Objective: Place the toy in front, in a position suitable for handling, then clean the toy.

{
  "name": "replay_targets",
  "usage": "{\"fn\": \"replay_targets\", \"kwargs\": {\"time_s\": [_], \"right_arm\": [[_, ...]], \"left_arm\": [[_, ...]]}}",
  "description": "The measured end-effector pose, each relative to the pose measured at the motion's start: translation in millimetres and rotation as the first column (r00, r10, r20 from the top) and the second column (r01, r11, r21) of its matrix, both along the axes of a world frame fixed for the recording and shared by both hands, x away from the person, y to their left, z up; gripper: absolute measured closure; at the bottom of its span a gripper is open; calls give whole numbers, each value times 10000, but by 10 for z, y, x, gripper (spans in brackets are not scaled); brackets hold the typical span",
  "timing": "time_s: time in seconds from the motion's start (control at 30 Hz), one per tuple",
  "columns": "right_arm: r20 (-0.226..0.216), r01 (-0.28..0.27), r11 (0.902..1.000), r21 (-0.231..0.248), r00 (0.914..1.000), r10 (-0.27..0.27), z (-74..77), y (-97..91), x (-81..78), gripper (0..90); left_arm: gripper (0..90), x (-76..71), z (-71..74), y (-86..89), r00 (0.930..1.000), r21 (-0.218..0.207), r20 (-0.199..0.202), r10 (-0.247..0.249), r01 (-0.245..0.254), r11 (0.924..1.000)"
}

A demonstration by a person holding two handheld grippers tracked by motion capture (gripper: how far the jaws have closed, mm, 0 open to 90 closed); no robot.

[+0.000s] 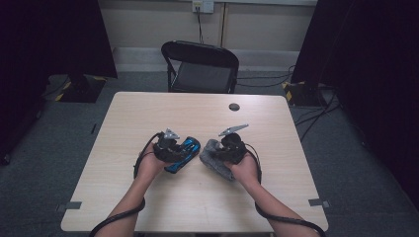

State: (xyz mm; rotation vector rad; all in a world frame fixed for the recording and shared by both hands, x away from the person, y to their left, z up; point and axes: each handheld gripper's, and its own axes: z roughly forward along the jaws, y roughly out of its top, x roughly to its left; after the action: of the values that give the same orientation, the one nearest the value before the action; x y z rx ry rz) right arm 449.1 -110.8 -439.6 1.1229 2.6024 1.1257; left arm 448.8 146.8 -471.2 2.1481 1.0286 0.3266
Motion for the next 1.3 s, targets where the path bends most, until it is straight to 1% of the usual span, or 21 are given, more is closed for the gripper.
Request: {"fn": "replay_targets", "kwargs": {"time_s": [0.07,0.1,0.13,0.2,0.23,0.4,0.5,0.6,0.7,0.83,0.9,0.93,1.03,1.07,1.2,1.3], "right_arm": [[49,192,9998,-56,9998,-192,-6,-46,38,787],[49,192,9998,-56,9998,-192,-6,-46,38,787],[36,324,9994,-84,9995,-324,-8,-76,56,786],[64,350,9993,-94,9994,-350,-11,-89,65,786],[33,451,9989,-87,9990,-451,-14,-110,82,786],[116,648,9978,-120,9978,-646,-9,-142,123,786],[167,897,9959,-151,9959,-894,-2,-172,166,787],[216,1009,9948,-150,9947,-1006,-1,-192,188,787],[251,1279,9916,-172,9915,-1275,11,-215,226,787],[261,1508,9883,-216,9883,-1502,8,-192,279,787],[236,1577,9873,-199,9873,-1572,-2,-163,293,787],[198,1586,9871,-193,9872,-1583,-9,-146,295,787],[161,1577,9872,-225,9874,-1574,-20,-113,290,787],[167,1564,9874,-255,9876,-1560,-25,-96,288,787],[187,1517,9881,-266,9883,-1512,-30,-53,281,787],[208,1466,9888,-298,9891,-1460,-44,-38,276,787]], "left_arm": [[507,-2,1,-1,10000,18,-6,5,-5,10000],[507,-2,1,-1,10000,18,-6,5,-5,10000],[507,1,4,-1,10000,104,30,-10,10,9999],[507,3,4,-1,10000,89,27,-13,13,10000],[507,0,1,-3,10000,18,-6,-8,8,10000],[507,-4,-2,-2,10000,29,41,-11,11,10000],[507,-6,-5,1,10000,12,61,-21,21,10000],[507,-7,-6,0,10000,9,79,-18,18,10000],[508,-10,-6,0,10000,-4,63,-22,22,10000],[508,-14,-10,3,9999,-12,113,-32,32,10000],[508,-19,-13,4,9999,-36,125,-7,7,10000],[508,-19,-10,12,9998,71,200,-30,28,10000],[509,-19,-9,10,9999,40,156,-34,34,10000],[509,-19,-12,5,9999,-45,109,-1,2,10000],[509,-14,-8,8,10000,-9,87,-38,38,10000],[510,-11,-12,14,10000,-140,36,-9,9,9999]]}}
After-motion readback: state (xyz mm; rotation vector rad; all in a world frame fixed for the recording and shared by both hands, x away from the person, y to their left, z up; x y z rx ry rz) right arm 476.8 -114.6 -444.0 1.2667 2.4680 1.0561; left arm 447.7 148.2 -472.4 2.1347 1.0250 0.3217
